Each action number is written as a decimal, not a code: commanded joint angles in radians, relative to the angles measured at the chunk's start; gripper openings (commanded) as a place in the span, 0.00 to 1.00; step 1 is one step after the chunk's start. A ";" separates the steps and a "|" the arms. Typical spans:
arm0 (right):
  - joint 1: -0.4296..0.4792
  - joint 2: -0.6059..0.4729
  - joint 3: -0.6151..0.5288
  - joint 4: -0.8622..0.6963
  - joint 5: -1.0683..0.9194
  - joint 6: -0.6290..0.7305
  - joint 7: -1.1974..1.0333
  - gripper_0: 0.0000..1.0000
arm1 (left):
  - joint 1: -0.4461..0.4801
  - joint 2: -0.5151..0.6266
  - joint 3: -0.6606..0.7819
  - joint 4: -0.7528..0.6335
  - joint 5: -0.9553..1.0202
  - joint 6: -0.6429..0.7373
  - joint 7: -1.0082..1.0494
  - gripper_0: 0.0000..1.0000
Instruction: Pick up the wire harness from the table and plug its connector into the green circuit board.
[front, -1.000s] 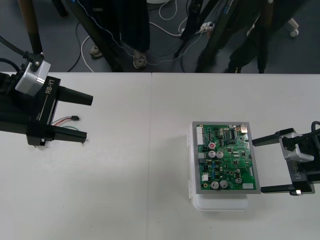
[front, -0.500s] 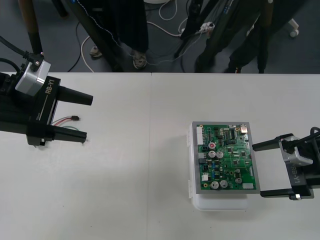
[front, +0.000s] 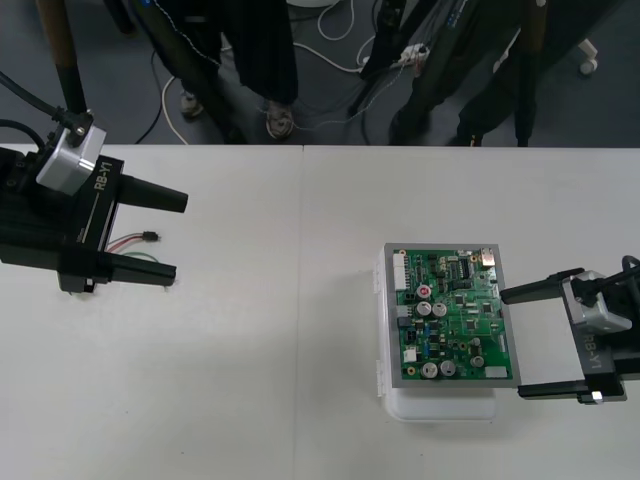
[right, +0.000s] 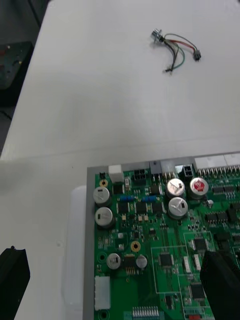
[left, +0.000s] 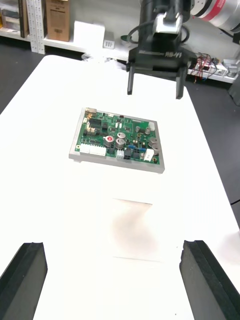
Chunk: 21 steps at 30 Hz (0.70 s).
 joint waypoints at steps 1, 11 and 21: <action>0.019 -0.016 -0.055 -0.001 -0.087 -0.006 0.026 1.00 | -0.001 -0.018 0.050 -0.001 -0.037 0.031 -0.050 0.79; 0.040 -0.097 -0.166 -0.001 -0.217 -0.006 0.007 1.00 | -0.001 -0.018 0.071 0.001 -0.193 0.021 -0.020 0.79; 0.049 -0.137 -0.269 0.004 -0.320 0.011 0.007 1.00 | -0.001 -0.018 0.074 0.030 -0.410 0.016 0.036 0.78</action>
